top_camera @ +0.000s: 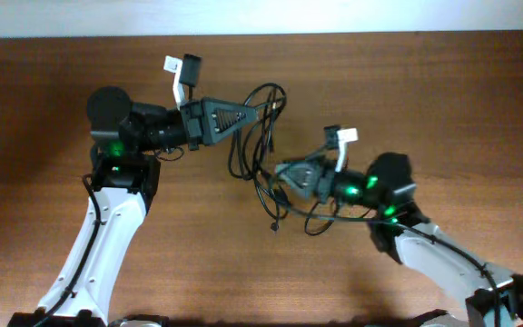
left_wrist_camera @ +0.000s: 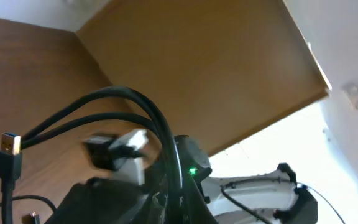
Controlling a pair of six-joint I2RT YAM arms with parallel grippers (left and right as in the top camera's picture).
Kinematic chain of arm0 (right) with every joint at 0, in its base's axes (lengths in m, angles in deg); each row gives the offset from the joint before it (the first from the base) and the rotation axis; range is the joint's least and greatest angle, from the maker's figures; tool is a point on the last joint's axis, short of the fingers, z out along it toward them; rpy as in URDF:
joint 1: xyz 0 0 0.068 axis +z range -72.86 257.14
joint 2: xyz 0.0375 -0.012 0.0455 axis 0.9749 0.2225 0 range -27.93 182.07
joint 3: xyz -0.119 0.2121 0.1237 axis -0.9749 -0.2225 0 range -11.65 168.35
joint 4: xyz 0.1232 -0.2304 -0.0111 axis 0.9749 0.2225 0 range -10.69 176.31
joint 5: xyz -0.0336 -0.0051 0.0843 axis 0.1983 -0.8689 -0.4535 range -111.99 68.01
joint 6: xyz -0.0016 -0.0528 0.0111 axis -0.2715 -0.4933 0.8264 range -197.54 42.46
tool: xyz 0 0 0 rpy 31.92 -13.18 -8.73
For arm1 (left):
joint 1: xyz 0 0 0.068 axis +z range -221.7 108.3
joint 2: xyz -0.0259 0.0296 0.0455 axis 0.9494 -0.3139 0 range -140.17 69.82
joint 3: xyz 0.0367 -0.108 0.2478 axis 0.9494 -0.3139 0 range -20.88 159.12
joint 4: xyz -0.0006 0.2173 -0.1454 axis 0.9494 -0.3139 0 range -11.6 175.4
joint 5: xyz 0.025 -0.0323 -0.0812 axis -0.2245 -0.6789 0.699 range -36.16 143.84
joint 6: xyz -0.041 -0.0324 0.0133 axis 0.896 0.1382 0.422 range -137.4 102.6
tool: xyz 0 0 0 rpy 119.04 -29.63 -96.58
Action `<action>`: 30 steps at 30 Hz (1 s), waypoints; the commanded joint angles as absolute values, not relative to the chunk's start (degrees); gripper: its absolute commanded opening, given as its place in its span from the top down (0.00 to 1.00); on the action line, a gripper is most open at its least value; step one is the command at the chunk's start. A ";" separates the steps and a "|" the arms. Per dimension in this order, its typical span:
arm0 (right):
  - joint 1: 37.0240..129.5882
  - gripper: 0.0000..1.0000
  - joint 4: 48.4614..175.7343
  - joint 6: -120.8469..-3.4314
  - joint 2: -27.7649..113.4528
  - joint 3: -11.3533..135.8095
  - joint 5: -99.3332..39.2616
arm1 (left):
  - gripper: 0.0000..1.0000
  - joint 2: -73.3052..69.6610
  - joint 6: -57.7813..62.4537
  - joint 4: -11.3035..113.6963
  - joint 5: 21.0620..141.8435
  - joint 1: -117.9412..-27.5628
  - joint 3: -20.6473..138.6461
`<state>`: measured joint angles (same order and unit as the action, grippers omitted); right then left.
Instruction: Untangle cables
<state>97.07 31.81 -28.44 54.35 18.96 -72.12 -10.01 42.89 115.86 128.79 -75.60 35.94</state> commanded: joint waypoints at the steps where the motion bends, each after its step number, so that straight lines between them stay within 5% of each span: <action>1: 94.46 0.37 24.09 -32.11 54.09 19.49 -86.22 | 1.00 -8.98 47.50 116.21 123.02 -75.28 36.71; 7: 105.31 0.44 30.52 -34.05 54.20 19.49 -71.51 | 1.00 -8.98 51.44 116.21 121.21 -75.28 36.71; 11: 110.27 0.96 38.39 -35.82 54.20 19.49 -55.95 | 1.00 -8.98 50.76 116.25 124.88 -75.25 36.71; 17: 95.75 0.96 58.78 -40.35 47.34 19.49 -60.69 | 1.00 -8.98 29.19 116.19 141.62 -75.28 36.60; 21: 84.98 0.96 68.88 -41.33 34.05 19.49 -70.02 | 1.00 -8.98 12.01 109.30 141.12 -75.28 34.39; 24: 79.75 0.96 78.67 -42.25 24.54 19.49 -69.65 | 1.00 -8.98 -1.39 84.10 123.79 -75.32 32.22; 27: 79.36 0.96 90.78 -42.21 17.26 19.49 -58.46 | 1.00 -8.98 -5.54 61.00 89.02 -77.68 32.14; 30: 79.36 0.96 103.43 -42.16 14.51 19.49 -45.74 | 1.00 -8.98 -5.52 53.57 73.78 -79.84 32.14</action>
